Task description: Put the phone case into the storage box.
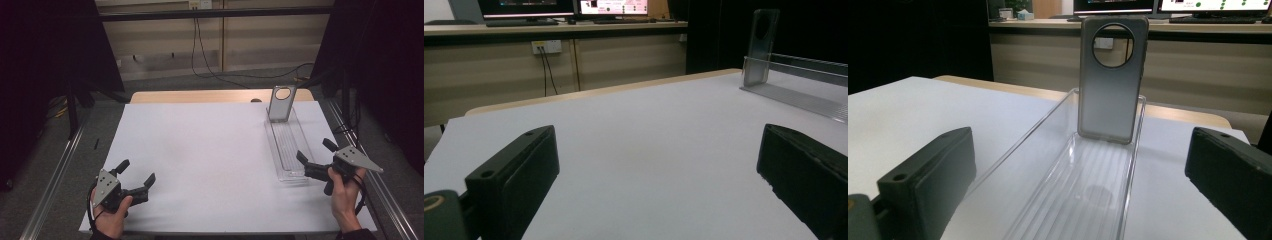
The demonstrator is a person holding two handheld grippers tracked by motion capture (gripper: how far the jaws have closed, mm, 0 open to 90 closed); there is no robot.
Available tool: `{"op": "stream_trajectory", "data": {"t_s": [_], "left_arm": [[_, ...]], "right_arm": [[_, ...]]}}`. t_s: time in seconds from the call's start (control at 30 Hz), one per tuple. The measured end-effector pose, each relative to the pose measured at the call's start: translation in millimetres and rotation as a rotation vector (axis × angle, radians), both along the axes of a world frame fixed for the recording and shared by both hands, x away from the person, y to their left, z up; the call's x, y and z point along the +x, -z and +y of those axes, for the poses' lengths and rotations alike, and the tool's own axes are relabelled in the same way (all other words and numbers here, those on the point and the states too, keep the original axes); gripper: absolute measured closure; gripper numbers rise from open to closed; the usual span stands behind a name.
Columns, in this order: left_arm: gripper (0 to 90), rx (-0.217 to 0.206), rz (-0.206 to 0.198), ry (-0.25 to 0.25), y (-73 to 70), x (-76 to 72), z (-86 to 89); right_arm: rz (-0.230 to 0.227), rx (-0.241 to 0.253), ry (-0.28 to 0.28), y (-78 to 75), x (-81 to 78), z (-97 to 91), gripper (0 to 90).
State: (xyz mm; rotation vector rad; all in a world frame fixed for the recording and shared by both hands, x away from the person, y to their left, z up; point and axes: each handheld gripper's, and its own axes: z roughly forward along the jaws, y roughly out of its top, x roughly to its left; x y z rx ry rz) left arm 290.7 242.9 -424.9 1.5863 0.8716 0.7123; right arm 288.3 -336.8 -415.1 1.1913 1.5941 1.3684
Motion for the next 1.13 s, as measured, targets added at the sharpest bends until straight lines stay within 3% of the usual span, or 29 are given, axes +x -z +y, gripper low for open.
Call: {"op": "stream_trajectory", "data": {"t_s": [0.7, 1.13], "left_arm": [[3.2, 0.027, -0.002, -0.003, 0.6, -5.6, 1.7], [3.2, 0.026, 0.026, 0.0, 3.2, -3.0, -1.6]], "right_arm": [[-0.02, 0.01, 0.044, 13.0, -44.5, -10.7, 0.0], [-0.009, -0.014, 0.036, 18.9, -41.7, -7.6, 0.0]]}}
